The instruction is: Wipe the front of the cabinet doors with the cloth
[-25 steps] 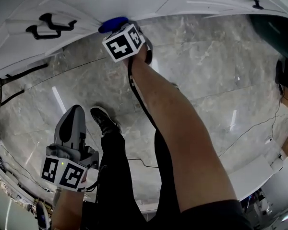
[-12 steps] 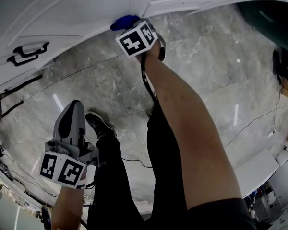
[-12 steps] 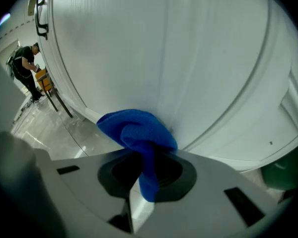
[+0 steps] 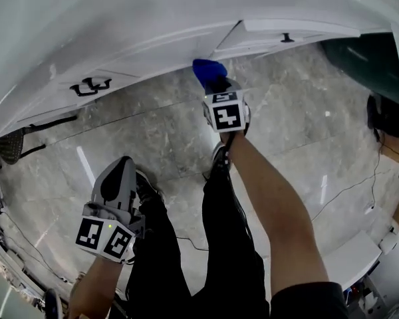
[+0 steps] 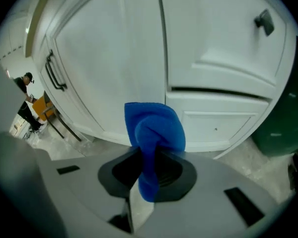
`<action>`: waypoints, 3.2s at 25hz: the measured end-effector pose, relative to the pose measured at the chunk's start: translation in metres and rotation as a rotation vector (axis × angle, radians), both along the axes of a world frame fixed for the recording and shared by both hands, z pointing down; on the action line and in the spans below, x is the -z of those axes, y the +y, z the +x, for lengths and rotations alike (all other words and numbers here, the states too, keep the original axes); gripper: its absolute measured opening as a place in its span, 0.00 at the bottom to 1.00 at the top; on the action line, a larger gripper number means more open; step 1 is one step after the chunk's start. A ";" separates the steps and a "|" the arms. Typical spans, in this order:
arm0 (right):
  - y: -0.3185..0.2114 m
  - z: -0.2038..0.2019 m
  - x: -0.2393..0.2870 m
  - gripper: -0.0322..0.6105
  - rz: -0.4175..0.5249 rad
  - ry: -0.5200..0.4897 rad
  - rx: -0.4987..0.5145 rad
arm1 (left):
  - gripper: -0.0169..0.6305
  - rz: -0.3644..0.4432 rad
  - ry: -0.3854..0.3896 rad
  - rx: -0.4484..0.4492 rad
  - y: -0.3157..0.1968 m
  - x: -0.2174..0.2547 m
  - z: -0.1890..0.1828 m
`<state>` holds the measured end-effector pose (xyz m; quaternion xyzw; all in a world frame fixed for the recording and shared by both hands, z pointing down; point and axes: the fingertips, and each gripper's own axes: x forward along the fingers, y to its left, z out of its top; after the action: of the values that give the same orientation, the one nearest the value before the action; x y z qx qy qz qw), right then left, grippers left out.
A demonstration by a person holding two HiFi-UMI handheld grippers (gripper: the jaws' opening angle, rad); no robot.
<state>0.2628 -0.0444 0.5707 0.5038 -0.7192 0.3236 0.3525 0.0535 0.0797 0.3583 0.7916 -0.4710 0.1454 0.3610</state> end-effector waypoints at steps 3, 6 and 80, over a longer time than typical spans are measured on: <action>0.023 -0.009 0.063 0.13 0.032 -0.076 -0.019 | 0.02 0.052 -0.052 -0.016 -0.001 0.036 -0.014; 0.055 -0.018 0.125 0.13 0.054 -0.129 -0.042 | 0.03 0.102 -0.095 -0.041 0.001 0.077 -0.030; 0.193 -0.201 0.780 0.13 0.802 -0.430 0.385 | 0.02 0.730 0.012 0.189 0.072 0.582 -0.132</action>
<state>0.0618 0.1490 -0.2096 0.3797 -0.9235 0.0471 0.0279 -0.0790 0.1517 -0.2239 0.8219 -0.5609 -0.0707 0.0697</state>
